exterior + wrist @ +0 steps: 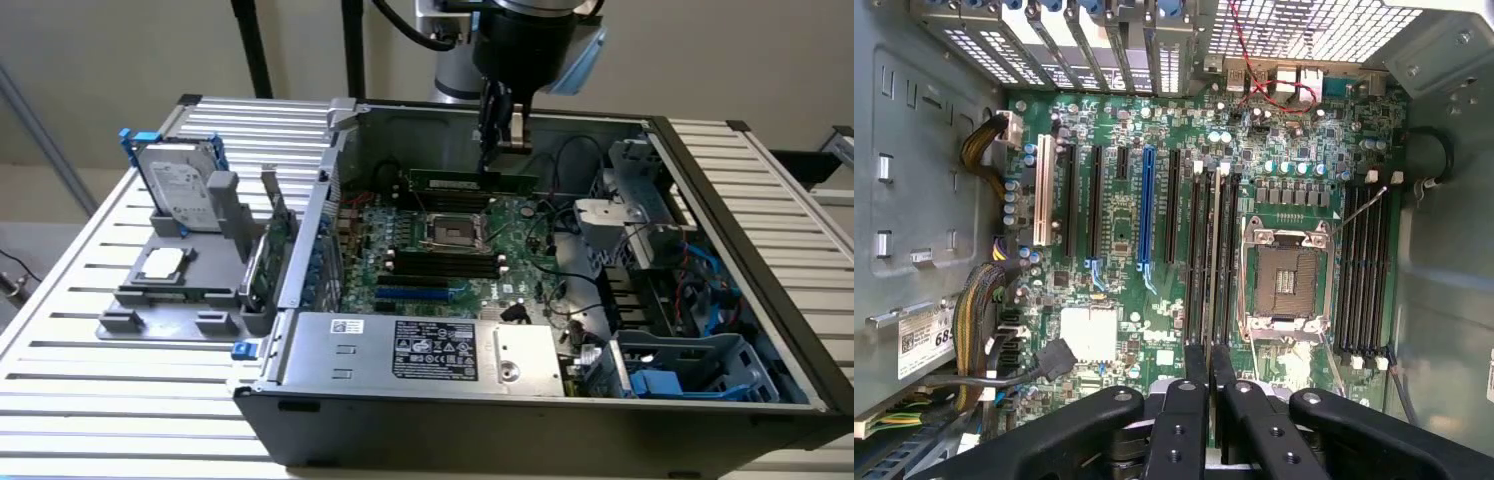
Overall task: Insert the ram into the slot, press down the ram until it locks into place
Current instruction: 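Insert the ram into the slot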
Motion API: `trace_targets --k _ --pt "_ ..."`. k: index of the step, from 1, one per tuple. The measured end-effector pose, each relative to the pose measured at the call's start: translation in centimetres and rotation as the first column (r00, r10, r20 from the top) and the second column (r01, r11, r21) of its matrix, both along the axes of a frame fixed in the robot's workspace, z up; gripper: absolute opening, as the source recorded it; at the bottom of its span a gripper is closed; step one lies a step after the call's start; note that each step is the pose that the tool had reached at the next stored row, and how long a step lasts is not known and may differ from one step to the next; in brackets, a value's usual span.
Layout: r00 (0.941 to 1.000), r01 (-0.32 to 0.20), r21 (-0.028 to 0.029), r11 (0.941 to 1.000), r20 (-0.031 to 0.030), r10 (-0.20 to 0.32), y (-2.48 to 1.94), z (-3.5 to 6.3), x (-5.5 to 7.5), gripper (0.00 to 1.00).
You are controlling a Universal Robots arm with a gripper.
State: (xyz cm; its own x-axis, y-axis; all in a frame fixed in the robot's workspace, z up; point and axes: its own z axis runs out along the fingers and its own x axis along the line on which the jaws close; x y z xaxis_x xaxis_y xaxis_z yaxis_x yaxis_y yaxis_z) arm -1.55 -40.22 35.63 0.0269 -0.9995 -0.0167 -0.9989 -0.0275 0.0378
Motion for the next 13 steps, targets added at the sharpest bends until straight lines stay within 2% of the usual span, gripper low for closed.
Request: trace_targets --k 13 --pt "1.0 0.0 -0.0007 1.0 0.0001 0.0 0.02 -2.3 -1.4 0.13"
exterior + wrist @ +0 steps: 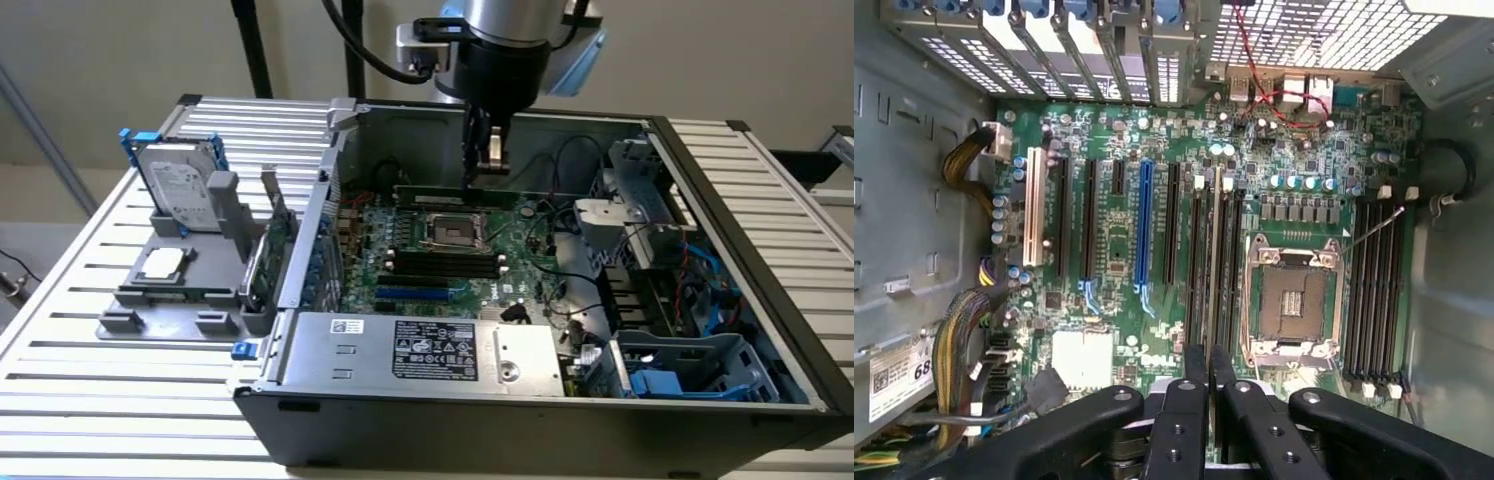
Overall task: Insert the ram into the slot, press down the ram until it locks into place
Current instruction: 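Insert the ram into the slot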
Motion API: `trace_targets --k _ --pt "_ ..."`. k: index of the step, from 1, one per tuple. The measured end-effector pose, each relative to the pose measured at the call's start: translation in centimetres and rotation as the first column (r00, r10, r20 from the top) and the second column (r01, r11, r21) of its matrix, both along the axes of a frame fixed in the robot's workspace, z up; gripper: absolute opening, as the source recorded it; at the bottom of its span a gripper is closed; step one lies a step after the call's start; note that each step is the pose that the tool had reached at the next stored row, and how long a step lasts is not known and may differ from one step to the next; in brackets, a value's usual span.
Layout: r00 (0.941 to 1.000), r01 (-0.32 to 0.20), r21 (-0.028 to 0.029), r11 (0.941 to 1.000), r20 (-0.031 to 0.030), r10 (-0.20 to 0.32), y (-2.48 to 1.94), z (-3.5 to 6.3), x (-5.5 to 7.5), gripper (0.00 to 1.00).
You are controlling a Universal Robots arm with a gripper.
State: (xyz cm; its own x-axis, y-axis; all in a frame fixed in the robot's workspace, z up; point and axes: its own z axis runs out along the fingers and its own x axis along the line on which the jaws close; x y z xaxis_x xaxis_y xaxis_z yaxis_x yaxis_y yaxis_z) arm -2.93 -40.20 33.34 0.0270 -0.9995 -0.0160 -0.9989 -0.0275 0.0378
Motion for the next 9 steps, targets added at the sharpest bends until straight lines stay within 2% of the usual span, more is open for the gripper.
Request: trace_targets --k 9 --pt "1.0 0.0 0.0002 1.0 0.0001 0.0 0.0 -1.65 0.0 0.13"
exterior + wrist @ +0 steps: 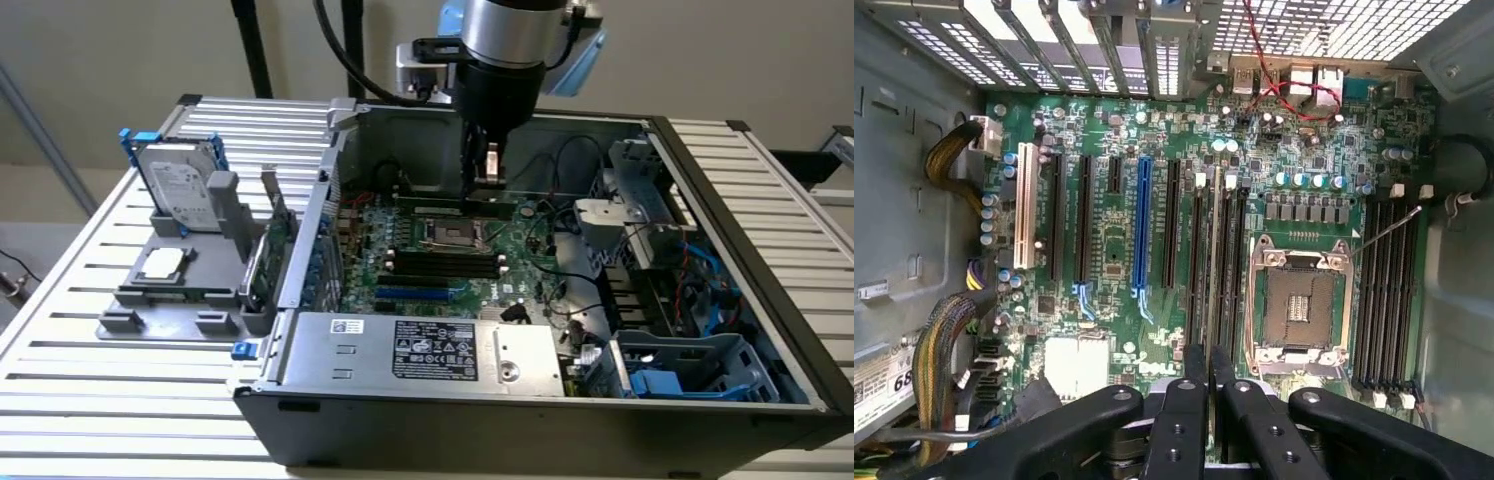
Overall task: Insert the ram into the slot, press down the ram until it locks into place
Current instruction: 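Insert the ram into the slot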
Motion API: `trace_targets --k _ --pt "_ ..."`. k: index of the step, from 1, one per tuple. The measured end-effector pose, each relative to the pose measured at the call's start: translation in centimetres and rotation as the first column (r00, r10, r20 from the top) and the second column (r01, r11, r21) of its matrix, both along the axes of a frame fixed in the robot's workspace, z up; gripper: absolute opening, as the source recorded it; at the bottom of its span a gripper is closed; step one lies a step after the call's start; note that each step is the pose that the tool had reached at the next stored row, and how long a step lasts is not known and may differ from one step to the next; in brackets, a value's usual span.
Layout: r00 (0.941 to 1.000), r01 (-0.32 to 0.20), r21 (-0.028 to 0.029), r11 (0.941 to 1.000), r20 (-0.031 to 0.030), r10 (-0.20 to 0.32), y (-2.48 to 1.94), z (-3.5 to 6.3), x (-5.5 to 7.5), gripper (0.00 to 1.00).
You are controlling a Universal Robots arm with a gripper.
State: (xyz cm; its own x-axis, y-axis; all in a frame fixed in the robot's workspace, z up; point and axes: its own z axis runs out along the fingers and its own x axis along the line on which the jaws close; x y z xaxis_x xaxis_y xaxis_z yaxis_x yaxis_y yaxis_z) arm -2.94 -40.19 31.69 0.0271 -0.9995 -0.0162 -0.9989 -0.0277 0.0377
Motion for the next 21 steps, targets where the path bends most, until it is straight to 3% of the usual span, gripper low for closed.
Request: trace_targets --k 3,6,21 --pt "1.0 0.0 -0.0001 1.0 -0.0001 0.0 0.0 -0.54 0.0 0.13" --pt "1.0 -0.008 -0.0002 1.0 -0.0001 0.008 0.0 -2.19 0.0 0.13" --pt "0.9999 -0.015 -0.0001 0.9999 -0.0001 0.015 0.0 -4.92 0.0 0.13"
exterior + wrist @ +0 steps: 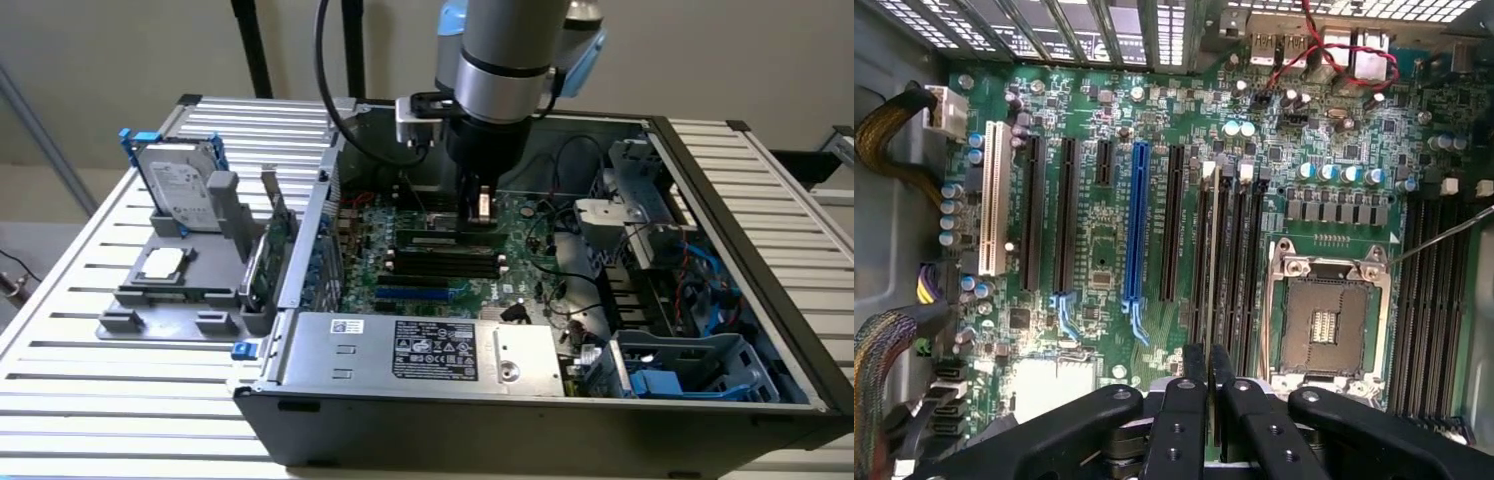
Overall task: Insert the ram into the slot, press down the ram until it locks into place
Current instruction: 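Insert the ram into the slot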
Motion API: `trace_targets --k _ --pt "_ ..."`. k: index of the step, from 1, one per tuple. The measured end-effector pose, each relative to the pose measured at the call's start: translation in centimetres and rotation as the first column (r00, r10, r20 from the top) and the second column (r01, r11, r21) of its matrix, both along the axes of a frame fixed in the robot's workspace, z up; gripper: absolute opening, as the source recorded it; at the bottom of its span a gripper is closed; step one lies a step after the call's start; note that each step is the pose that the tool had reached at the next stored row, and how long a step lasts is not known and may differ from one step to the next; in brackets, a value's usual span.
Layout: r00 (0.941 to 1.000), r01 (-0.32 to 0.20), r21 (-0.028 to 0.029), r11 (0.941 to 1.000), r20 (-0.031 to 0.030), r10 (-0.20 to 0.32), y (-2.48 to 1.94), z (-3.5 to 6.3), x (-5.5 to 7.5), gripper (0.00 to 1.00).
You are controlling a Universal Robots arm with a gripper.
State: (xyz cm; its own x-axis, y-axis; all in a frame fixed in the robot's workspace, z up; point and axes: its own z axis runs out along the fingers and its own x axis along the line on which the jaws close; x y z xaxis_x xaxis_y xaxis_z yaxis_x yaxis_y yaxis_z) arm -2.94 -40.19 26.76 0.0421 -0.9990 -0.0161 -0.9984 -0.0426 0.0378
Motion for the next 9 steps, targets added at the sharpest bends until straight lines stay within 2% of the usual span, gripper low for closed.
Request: trace_targets --k 9 --pt "1.0 0.0 0.0 1.0 0.0001 0.0 0.0 -1.64 0.0 0.13"
